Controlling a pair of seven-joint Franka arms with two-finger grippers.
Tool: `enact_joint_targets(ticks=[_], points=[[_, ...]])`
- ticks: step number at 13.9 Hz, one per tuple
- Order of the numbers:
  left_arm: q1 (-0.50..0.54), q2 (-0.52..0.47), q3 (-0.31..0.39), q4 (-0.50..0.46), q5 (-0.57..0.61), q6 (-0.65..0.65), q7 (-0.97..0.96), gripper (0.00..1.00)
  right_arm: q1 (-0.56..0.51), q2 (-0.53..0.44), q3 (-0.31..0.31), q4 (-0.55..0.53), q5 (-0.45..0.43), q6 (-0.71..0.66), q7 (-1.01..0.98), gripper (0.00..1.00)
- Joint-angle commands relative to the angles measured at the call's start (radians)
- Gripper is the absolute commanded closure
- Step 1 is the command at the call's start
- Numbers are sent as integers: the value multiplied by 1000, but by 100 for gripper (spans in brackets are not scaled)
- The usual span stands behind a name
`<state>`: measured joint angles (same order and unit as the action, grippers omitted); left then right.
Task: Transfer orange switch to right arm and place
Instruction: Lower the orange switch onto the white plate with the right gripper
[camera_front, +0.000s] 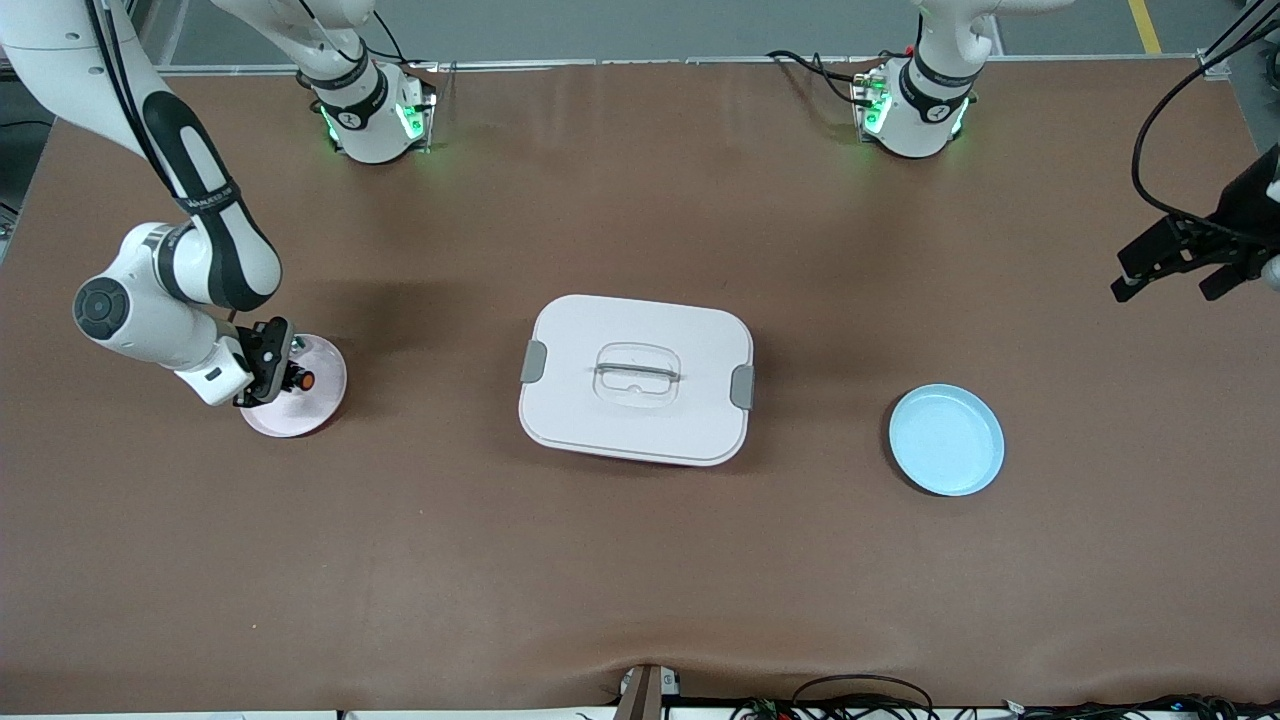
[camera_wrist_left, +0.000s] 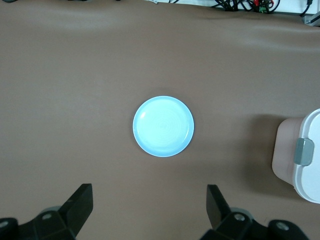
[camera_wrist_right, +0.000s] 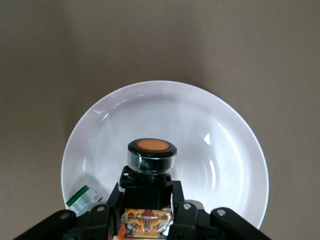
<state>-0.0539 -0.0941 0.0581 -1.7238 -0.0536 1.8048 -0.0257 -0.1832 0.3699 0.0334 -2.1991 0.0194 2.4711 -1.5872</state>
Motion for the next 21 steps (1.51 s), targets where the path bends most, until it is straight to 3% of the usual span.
enact_joint_targets(ticks=[1,4,7,21], points=[[11,-67,-14,-68,23,33,-22,0,13,21,6,25,-15,-8,62,100],[5,-38,-21,16,24,-14,-37,0,44,35,-1,62,-128,-18,113,100],[2,19,-21,98,31,-138,-30,0,41,40,-1,67,-145,-32,133,100],[0,48,-26,98,40,-163,-34,0,34,76,-1,68,-147,-32,116,100]])
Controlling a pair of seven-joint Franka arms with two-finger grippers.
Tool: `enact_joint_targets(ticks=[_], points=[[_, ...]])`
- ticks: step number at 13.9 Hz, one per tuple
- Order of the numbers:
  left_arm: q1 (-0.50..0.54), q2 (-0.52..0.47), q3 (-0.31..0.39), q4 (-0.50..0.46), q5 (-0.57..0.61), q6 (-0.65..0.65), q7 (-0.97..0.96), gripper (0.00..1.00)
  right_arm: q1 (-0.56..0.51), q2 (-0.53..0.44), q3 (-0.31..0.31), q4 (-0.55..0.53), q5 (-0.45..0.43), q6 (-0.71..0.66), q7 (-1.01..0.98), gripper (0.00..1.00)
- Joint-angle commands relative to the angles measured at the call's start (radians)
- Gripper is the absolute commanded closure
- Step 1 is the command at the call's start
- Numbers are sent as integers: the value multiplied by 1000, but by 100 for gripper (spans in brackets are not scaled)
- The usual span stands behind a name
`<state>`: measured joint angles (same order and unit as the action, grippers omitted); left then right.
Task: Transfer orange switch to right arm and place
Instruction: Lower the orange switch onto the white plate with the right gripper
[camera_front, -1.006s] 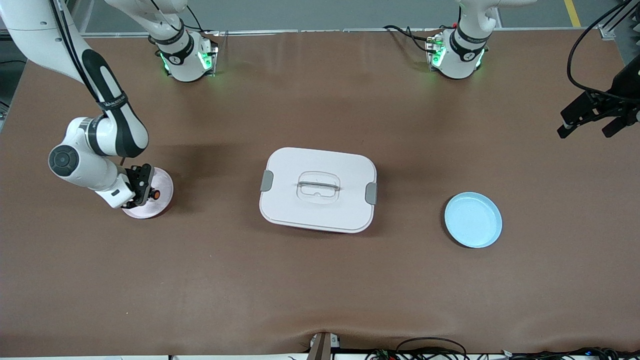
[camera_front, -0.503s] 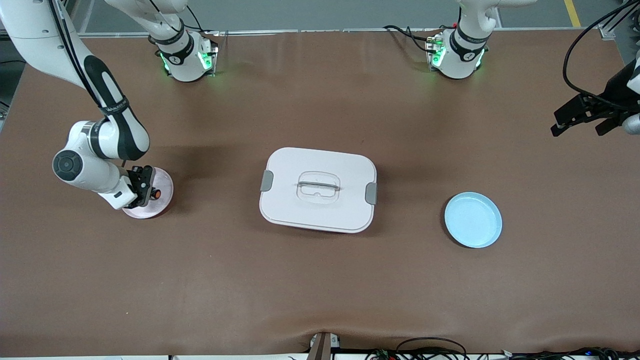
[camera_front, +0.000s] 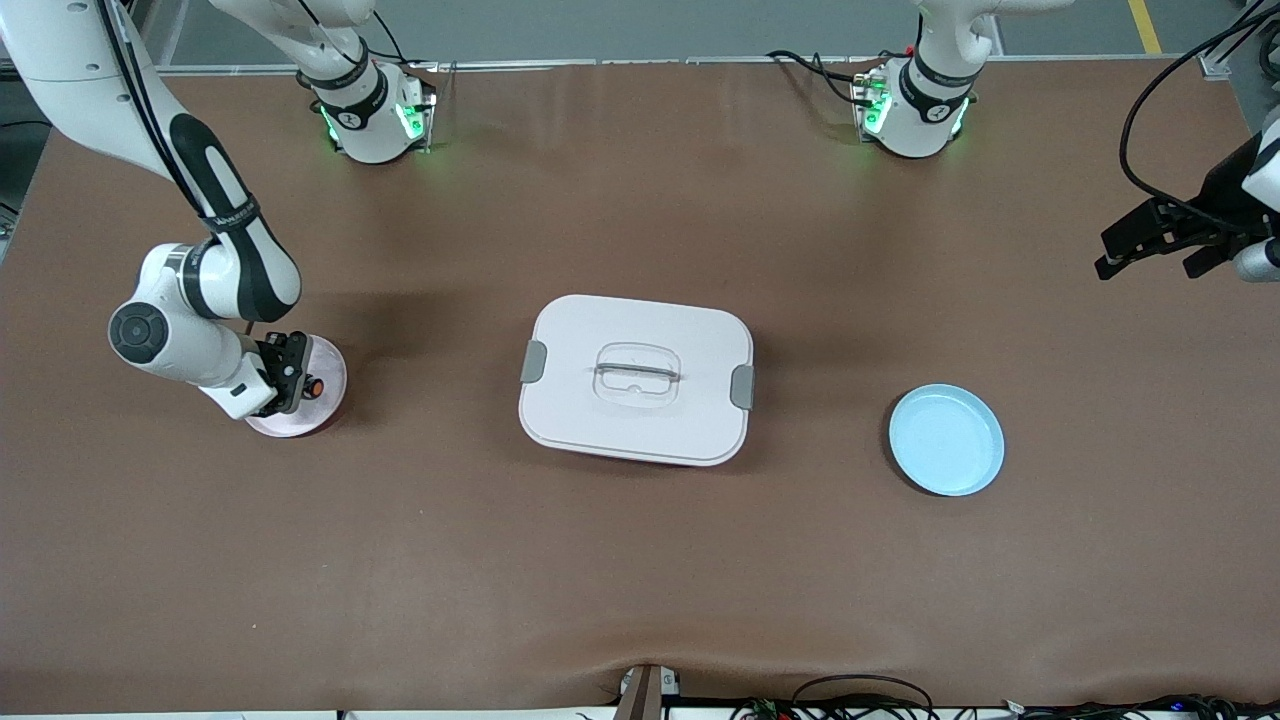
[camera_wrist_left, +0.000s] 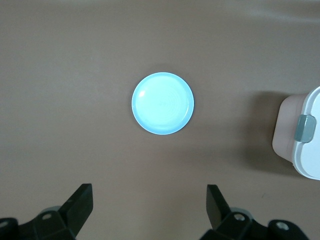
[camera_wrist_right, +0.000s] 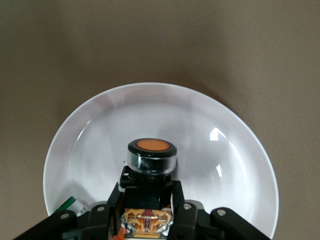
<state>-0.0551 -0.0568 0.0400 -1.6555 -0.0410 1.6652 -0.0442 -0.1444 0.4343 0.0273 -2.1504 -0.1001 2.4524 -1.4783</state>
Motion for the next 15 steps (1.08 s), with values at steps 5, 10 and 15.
enact_joint_targets(ticks=[5,10,15], points=[[0,12,-8,31,27,-24,-16,0,-9,12,5,27,-26,-10,3,0],[0,12,-8,31,27,-24,-16,0,-20,12,6,29,-26,-12,7,0],[3,26,-8,29,27,-24,-16,0,-40,11,8,58,-10,-108,67,0]])
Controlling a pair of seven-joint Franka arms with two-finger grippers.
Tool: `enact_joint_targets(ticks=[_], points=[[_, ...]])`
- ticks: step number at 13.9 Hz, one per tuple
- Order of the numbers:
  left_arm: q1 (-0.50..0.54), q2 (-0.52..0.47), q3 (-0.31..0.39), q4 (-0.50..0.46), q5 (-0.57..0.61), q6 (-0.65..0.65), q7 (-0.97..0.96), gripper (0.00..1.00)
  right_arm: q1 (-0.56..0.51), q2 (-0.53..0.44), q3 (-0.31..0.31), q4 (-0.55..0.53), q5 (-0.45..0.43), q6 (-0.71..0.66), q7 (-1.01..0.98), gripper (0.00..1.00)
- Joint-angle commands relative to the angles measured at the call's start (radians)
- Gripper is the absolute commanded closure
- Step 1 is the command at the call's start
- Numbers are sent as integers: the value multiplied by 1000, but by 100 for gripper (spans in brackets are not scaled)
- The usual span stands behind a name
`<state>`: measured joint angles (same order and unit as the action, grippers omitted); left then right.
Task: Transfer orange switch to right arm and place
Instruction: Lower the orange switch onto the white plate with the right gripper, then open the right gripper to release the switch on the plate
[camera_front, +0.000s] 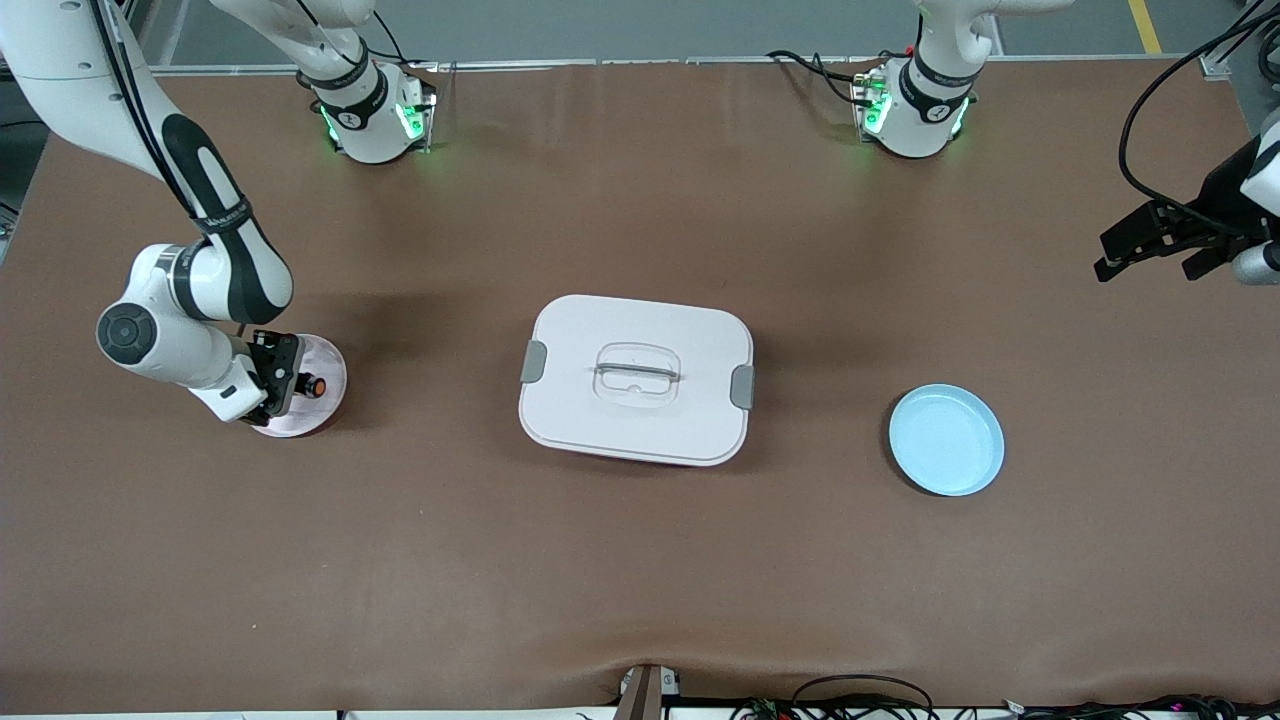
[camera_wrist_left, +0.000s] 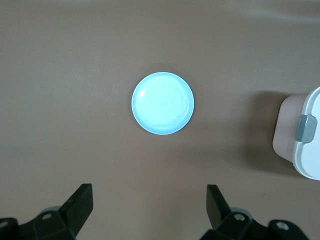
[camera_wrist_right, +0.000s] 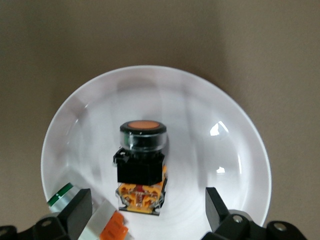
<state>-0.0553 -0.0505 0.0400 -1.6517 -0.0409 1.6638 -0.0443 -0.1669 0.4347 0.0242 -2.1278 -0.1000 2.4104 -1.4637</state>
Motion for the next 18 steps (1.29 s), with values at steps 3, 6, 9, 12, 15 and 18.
enact_joint_targets(ticks=[3,6,9,12,15,18], points=[[5,21,-8,26,27,-22,-16,0,-8,-1,16,80,-6,-224,182,0],[3,21,-8,26,27,-22,-16,0,-6,-30,16,91,37,-313,255,0],[2,21,-8,27,27,-22,-16,0,4,-62,17,115,52,-422,421,0],[0,21,-9,26,27,-22,-16,0,21,-106,19,118,55,-456,464,0],[0,21,-11,26,27,-22,-16,0,20,-155,17,118,83,-464,489,0],[0,20,-21,26,27,-24,-16,0,20,-215,16,115,135,-499,697,0]])
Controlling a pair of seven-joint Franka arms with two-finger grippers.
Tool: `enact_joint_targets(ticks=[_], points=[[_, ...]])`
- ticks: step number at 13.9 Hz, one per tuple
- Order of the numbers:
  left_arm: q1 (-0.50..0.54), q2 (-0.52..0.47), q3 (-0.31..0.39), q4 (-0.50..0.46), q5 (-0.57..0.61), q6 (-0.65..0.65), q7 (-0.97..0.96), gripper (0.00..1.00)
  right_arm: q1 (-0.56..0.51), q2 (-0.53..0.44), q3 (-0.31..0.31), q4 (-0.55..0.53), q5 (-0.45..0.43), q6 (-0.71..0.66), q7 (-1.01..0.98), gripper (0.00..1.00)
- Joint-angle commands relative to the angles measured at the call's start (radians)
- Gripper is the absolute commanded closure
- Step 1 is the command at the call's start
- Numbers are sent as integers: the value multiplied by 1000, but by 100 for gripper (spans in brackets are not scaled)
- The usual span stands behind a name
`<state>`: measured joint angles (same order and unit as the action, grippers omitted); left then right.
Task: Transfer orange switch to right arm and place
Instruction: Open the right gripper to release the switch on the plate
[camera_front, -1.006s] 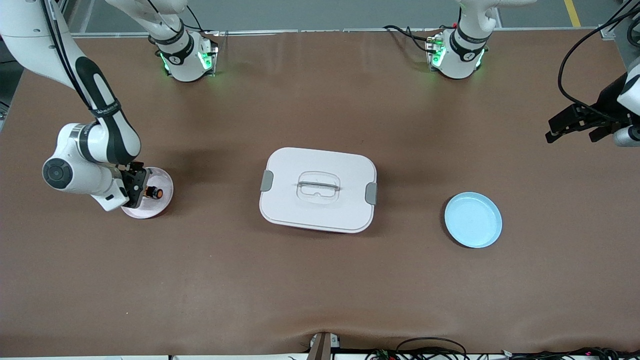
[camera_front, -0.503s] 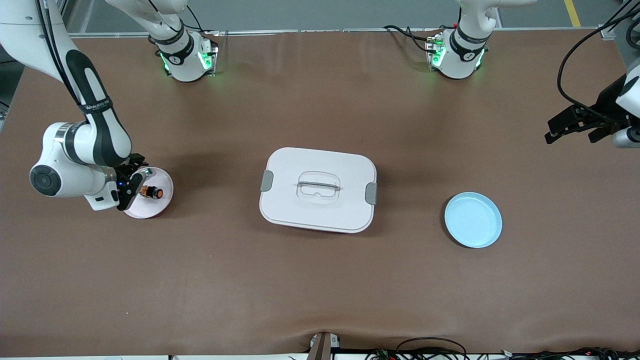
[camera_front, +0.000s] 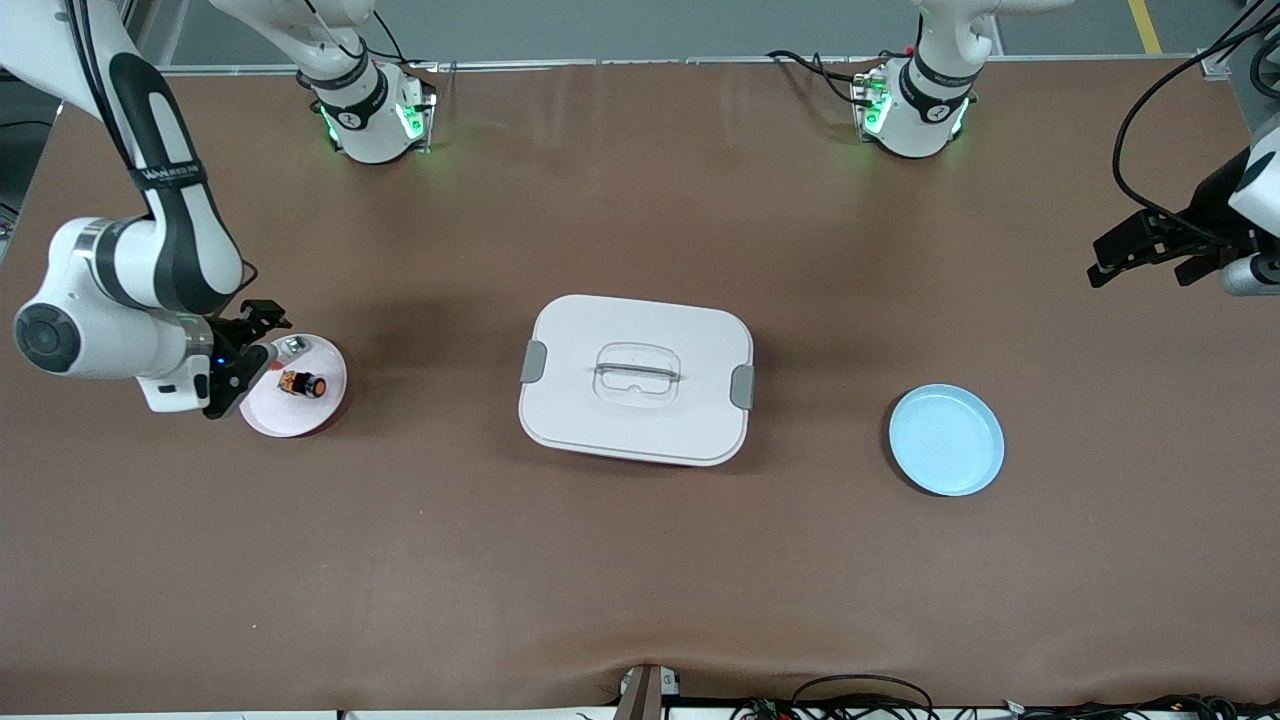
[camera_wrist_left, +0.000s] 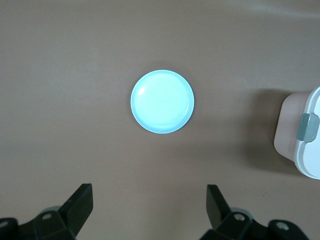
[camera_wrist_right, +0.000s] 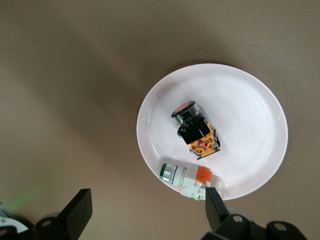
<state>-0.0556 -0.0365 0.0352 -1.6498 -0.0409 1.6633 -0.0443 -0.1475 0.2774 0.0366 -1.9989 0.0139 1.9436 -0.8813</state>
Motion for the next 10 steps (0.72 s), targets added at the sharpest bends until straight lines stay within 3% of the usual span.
enact_joint_targets(ticks=[1,4,7,10], points=[[3,6,-17,24,29,-24,-16,0,20,-84,6,-11,21,-66,213,0],[2,6,-18,24,27,-24,-16,0,106,-154,5,-9,14,-115,465,0],[0,6,-20,28,27,-24,-16,0,137,-201,6,12,12,-142,585,0],[5,6,-18,30,27,-24,-12,0,164,-207,6,127,12,-263,717,0]])
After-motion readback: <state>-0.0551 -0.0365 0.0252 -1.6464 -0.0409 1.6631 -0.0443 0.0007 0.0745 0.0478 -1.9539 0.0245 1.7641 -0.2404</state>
